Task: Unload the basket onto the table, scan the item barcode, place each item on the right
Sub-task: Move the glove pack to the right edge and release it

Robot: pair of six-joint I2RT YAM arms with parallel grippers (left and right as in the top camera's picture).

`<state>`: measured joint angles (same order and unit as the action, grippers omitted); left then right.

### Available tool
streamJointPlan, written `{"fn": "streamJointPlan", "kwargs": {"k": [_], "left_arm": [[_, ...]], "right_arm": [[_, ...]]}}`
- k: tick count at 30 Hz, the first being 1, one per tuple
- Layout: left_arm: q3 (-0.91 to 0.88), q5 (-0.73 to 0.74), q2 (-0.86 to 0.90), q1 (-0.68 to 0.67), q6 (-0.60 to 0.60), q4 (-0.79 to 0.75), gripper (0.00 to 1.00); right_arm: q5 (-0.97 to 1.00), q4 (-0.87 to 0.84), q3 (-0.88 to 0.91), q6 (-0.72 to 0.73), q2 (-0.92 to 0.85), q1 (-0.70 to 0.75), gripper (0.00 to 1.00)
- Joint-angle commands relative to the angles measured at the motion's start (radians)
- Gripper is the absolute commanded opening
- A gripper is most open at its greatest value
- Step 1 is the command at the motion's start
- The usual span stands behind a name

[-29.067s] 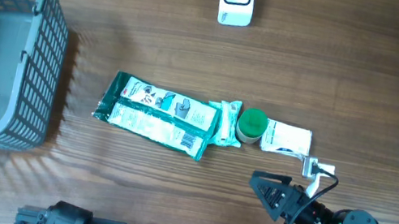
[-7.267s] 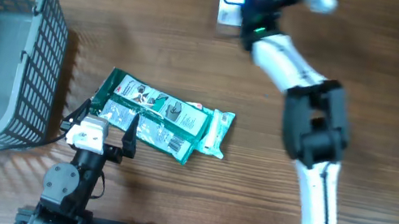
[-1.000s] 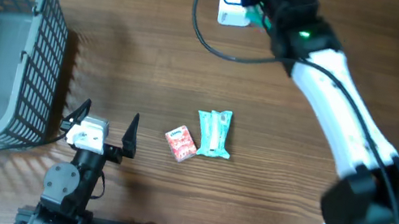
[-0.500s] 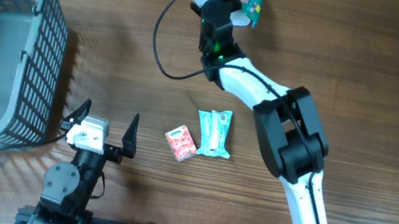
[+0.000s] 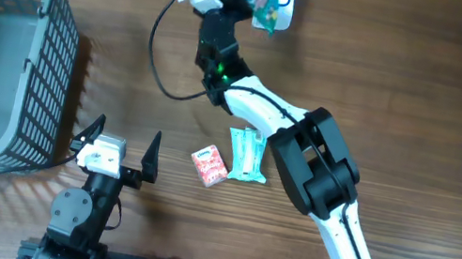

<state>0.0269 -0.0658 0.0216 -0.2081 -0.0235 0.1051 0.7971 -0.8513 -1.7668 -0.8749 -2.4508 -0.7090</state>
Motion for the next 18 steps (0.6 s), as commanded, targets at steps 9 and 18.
{"fn": "streamJointPlan", "kwargs": {"k": [9, 18], "left_arm": [[-0.004, -0.006, -0.003, -0.003, 0.006, -0.003, 1.00], [-0.004, -0.006, -0.003, -0.003, 0.006, -0.003, 1.00]], "right_arm": [[0.723, -0.134, 0.063, -0.377, 0.173, 0.483, 0.04], [0.723, -0.132, 0.520, -0.090, 0.171, 0.953, 0.05]]}}
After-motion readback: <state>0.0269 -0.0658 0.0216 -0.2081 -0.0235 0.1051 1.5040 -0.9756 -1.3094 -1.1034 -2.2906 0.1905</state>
